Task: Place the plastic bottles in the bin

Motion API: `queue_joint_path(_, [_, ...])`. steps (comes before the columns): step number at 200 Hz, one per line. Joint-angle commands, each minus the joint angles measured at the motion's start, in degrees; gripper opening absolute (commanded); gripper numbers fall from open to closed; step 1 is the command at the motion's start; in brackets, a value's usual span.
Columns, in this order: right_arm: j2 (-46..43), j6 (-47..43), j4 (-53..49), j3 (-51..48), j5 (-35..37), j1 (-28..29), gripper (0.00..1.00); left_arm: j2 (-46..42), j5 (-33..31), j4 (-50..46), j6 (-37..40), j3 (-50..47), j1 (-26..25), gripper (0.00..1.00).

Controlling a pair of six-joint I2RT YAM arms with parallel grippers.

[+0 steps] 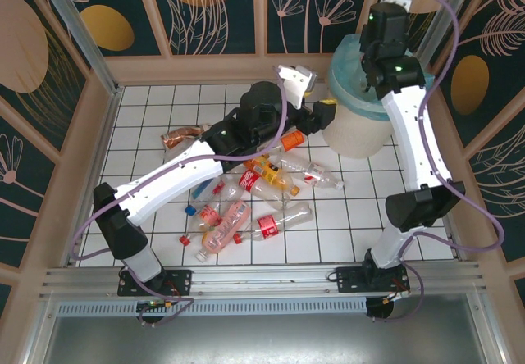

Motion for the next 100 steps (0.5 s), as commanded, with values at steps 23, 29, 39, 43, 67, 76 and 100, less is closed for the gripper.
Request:
queue_joint_path(23, [-2.6, -0.8, 11.8, -12.5, -4.0, 0.3, 0.0, -2.1, 0.3, 1.3, -1.1, -4.0, 0.1, 0.72])
queue_joint_path(29, [-2.8, -0.6, 12.8, -14.4, -4.6, 0.0, 0.0, -2.3, 0.2, 1.3, -1.1, -4.5, 0.1, 0.72])
queue_joint_path(39, [-2.8, -0.3, 13.9, -16.7, -5.8, -0.5, 0.0, -2.7, 0.2, 1.3, -1.1, -5.1, 0.1, 0.72])
queue_joint_path(43, [-2.8, -0.1, 14.3, -17.5, -6.2, -0.7, 0.0, -2.8, 0.1, 1.3, -1.1, -5.3, 0.1, 0.72])
queue_joint_path(67, [-2.6, 1.1, 16.3, -22.2, -9.7, -2.2, 0.0, -3.4, 0.0, 1.3, -1.0, -6.5, 0.1, 0.72])
queue_joint_path(76, [-2.5, 1.5, 16.9, -23.7, -11.4, -2.8, 0.0, -3.5, 0.0, 1.6, -1.1, -6.9, 0.1, 0.72])
queue_joint_path(100, [-1.9, 1.7, 18.6, -27.1, -13.6, -3.7, 0.01, -3.9, 0.0, 2.1, -1.4, -8.0, 0.1, 0.72])
